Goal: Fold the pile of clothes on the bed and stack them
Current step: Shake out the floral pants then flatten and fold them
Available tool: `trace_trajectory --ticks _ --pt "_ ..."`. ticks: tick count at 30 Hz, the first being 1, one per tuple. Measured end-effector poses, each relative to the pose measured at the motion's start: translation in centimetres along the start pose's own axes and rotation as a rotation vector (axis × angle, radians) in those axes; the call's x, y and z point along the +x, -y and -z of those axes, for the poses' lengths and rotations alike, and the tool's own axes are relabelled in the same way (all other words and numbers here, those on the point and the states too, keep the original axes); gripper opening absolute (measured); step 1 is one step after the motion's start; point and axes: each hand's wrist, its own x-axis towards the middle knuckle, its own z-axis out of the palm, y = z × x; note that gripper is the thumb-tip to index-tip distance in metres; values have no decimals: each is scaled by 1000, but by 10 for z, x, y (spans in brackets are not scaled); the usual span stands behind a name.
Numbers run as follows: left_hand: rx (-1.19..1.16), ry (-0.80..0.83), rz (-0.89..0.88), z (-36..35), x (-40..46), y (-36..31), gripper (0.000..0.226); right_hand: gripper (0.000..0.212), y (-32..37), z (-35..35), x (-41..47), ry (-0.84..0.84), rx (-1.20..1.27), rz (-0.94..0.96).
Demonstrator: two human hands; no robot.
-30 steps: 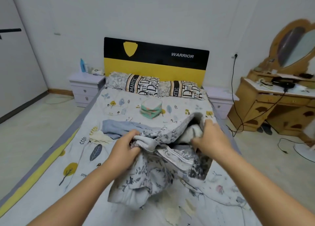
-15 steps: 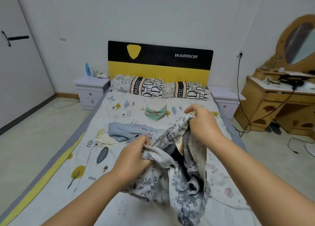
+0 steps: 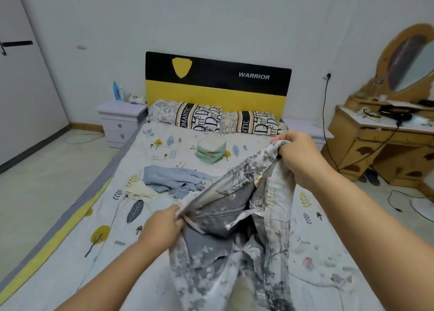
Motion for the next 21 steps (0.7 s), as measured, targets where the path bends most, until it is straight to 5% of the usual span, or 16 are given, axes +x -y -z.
trace_trajectory --ticks 3,6,9,12,15,18,21 --pt "-302 -56 80 43 20 3 32 25 -31 18 1 41 -364 44" --pt "-794 64 195 79 32 -9 32 14 -63 30 -6 128 -892 39" --pt "-1043 83 220 97 43 -33 28 5 -84 31 -10 206 -1075 10" --pt "-1414 97 271 105 52 -56 24 36 -100 43 -11 274 -797 -111" --pt "-1543 88 244 102 61 -70 30 37 -115 58 -20 377 -499 -244" --pt "-1379 46 140 89 64 -77 52 41 -126 71 -30 434 -405 -290" --pt "-1045 -67 -6 78 64 -75 39 50 -124 84 -43 424 -151 -320"
